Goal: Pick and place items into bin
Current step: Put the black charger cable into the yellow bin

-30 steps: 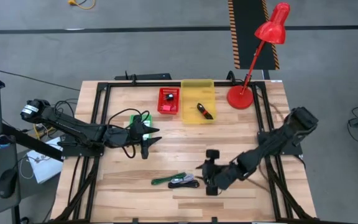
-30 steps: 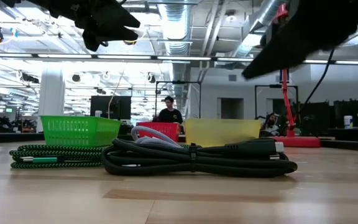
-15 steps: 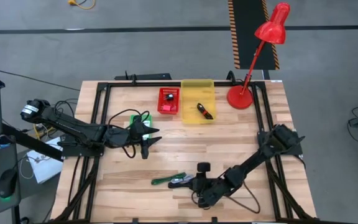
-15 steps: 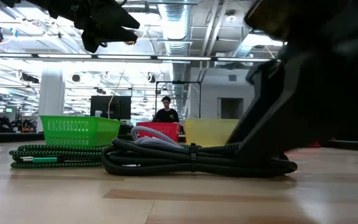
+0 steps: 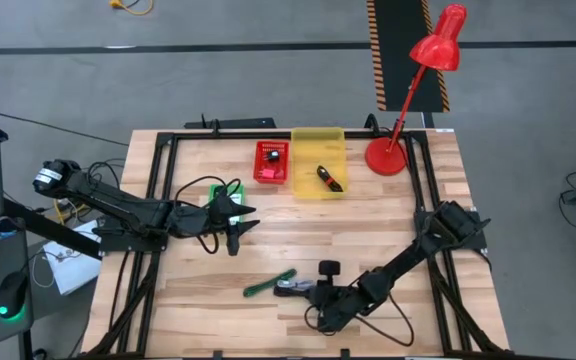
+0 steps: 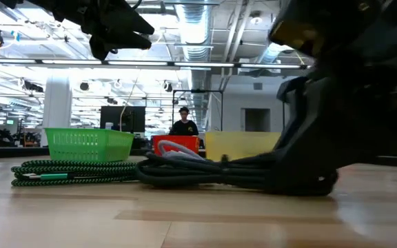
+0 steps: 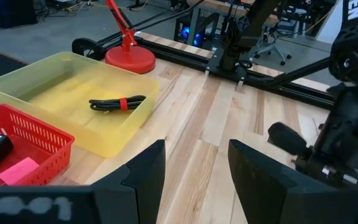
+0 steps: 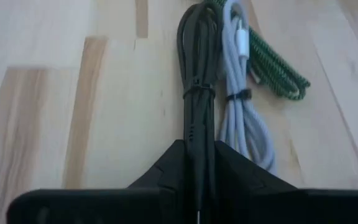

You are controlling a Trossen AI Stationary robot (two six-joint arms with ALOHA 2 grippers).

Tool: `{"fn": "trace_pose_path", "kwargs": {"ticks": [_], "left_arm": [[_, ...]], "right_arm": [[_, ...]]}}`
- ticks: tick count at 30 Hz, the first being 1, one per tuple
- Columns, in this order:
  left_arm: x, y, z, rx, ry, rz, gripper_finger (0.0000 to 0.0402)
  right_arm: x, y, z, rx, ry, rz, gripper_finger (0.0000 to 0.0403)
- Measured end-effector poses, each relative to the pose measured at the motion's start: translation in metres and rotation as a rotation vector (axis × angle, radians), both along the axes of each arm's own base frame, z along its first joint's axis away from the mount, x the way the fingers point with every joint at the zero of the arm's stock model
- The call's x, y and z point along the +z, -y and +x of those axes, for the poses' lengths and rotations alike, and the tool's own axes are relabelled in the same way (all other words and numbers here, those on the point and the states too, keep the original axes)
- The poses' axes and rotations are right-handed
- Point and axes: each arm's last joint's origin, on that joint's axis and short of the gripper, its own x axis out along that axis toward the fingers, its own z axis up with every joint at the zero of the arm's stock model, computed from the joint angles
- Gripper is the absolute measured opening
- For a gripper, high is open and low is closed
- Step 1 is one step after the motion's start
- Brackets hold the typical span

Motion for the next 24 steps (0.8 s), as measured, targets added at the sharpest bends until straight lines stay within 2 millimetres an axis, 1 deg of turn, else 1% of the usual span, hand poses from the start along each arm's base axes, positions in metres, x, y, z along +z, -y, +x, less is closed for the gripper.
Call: {"fn": "trace_pose_path", "kwargs": {"ticks": [2, 7, 10, 12, 15, 18, 21, 24], "left_arm": [[0.0, 0.0, 0.0, 0.0, 0.0, 0.0, 0.0165], [0.0, 0.0, 0.0, 0.0, 0.0, 0.0, 0.0165], [0.0, 0.0, 0.0, 0.0, 0.001, 0.0, 0.0165], [0.0, 0.0, 0.0, 0.0, 0.001, 0.0, 0.0165], [0.0, 0.0, 0.0, 0.0, 0.002, 0.0, 0.0165], [0.0, 0.0, 0.0, 0.0, 0.002, 0.0, 0.0165], [0.0, 0.0, 0.0, 0.0, 0.002, 0.0, 0.0165], [0.0, 0.0, 0.0, 0.0, 0.002, 0.0, 0.0165]], "right_arm": [[0.009, -0.002, -0.004, 0.018, 0.016, -0.015, 0.0052], [0.047, -0.003, -0.01, 0.037, 0.127, -0.086, 0.0052], [0.072, 0.003, -0.014, 0.033, 0.186, -0.166, 0.0052], [0.091, 0.014, -0.016, 0.002, 0.219, -0.238, 0.0052], [0.115, 0.037, -0.019, -0.07, 0.238, -0.353, 0.0052], [0.139, 0.068, -0.019, -0.154, 0.243, -0.442, 0.0052], [0.157, 0.104, -0.018, -0.231, 0.216, -0.495, 0.0052], [0.168, 0.144, -0.016, -0.322, 0.171, -0.537, 0.0052]]}}
